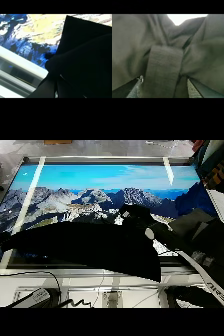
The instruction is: Fold the clothes and pants, and hang the long-sleeved shirts on hangers.
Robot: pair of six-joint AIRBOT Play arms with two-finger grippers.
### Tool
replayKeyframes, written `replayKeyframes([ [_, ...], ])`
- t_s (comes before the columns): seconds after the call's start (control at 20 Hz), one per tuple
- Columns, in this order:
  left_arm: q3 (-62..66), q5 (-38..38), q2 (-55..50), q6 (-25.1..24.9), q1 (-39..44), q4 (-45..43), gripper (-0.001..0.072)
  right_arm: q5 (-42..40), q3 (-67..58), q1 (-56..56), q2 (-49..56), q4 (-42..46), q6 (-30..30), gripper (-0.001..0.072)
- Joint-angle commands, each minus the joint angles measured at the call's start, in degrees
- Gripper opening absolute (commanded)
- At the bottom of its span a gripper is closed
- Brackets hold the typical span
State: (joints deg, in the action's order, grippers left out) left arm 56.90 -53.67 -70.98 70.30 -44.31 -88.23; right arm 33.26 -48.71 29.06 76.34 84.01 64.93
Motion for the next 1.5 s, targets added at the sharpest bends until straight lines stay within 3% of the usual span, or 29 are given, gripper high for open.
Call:
replayKeyframes([
  [0.0,0.0,0.0,0.0,0.0,-0.1,0.0,0.0009,-3.5,-0.7,1.8,3.2,1.8,-0.2,0.0635],
  [0.15,0.0,0.0,0.0,0.0,0.0,0.0,0.0009,-3.7,-0.7,2.5,5.9,4.5,-3.8,0.0628],
  [0.2,0.0,-0.1,0.0,0.0,0.0,0.0,0.0009,-3.8,-0.7,2.5,6.8,7.3,-3.6,0.0581],
  [0.4,0.0,-0.2,0.0,0.0,0.0,0.0,0.0009,-3.8,-1.2,2.0,7.2,17.9,2.3,0.0348],
  [0.6,0.0,-0.2,0.0,0.0,0.0,0.0,0.0009,-1.9,-6.7,2.0,7.0,20.0,2.6,0.0144],
  [0.65,0.0,-0.2,0.0,0.0,-0.1,0.0,0.0009,-0.5,-8.7,2.0,7.0,21.0,2.6,0.0028],
  [1.05,0.0,-0.2,0.0,0.0,-0.1,-0.3,0.0009,15.6,-25.0,-0.6,7.0,30.0,14.6,0.0028],
  [1.25,0.0,-0.2,0.0,0.0,-0.1,-0.3,0.0009,21.9,-28.3,-12.0,6.0,29.2,25.6,0.0026],
  [1.45,0.0,-0.2,0.0,0.0,-0.1,-0.2,0.001,29.7,-28.2,-26.7,3.0,22.1,26.6,0.0026],
])
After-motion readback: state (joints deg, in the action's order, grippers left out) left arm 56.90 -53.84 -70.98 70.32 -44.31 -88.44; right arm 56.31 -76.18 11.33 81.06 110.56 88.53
